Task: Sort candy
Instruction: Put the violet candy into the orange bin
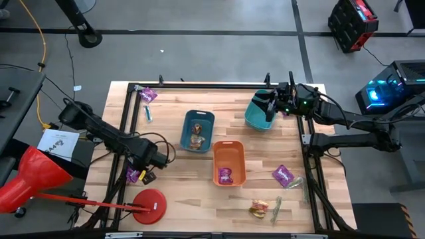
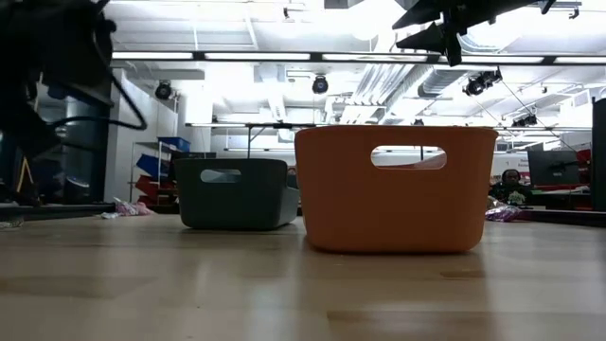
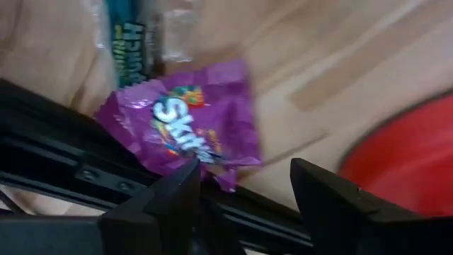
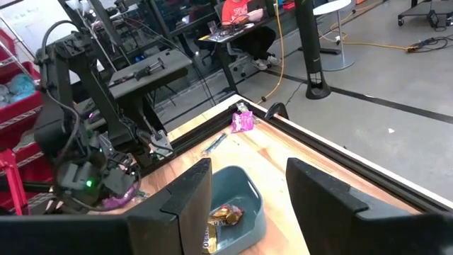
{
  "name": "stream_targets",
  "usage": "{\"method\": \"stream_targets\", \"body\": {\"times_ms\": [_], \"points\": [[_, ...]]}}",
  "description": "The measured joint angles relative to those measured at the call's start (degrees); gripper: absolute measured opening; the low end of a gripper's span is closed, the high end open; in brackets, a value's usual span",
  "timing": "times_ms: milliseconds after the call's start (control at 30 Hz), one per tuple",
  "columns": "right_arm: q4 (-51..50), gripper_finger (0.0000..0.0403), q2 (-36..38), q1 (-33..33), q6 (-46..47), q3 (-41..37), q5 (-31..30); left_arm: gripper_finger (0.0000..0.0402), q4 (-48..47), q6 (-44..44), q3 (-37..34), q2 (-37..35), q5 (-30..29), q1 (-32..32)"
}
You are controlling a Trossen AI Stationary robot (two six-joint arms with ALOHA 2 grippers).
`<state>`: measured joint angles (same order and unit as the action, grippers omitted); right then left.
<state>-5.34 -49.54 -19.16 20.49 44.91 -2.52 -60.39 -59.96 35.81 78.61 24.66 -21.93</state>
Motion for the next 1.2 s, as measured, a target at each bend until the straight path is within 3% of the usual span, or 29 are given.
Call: {"method": "stream_targets", "body": {"times_ms": [167, 400, 500, 633, 867, 1033, 1100, 1200], "points": [[0.02, 0.0177, 0.00, 0.00, 0.46, 0.00, -0.02, 0.0213, 1.10, 0.02, -3.04, 0.11, -3.49, -0.48], [0.02, 0.0177, 0.00, 0.01, 0.68, 0.00, -0.02, 0.0207, 6.66, -1.66, -7.64, 0.46, -1.35, -0.57], [0.02, 0.0177, 0.00, 0.02, 1.53, 0.00, -0.02, 0.0156, 6.59, -1.23, -6.58, 0.52, -1.91, -0.61], [0.00, 0.0177, 0.00, 0.01, 1.53, 0.00, -0.02, 0.0026, 9.08, -0.90, -2.59, -0.14, -4.21, -0.62], [0.00, 0.0177, 0.00, 0.00, 1.31, 0.00, -0.04, 0.0006, 5.75, -0.29, 8.32, -5.43, -11.55, -0.60], [0.00, 0.0177, 0.00, 0.00, 0.46, 0.00, -0.07, 0.0004, 11.82, 8.49, 16.49, -9.49, -23.03, 2.98], [0.00, 0.0177, 0.00, 0.00, 0.13, 0.00, -0.07, 0.0003, 20.64, 16.76, 18.45, -9.50, -26.59, 6.26], [0.41, 0.0177, -0.01, 0.00, 0.29, 0.00, -0.09, 0.0003, 34.86, 29.58, 20.20, -6.78, -26.59, 12.40]]}}
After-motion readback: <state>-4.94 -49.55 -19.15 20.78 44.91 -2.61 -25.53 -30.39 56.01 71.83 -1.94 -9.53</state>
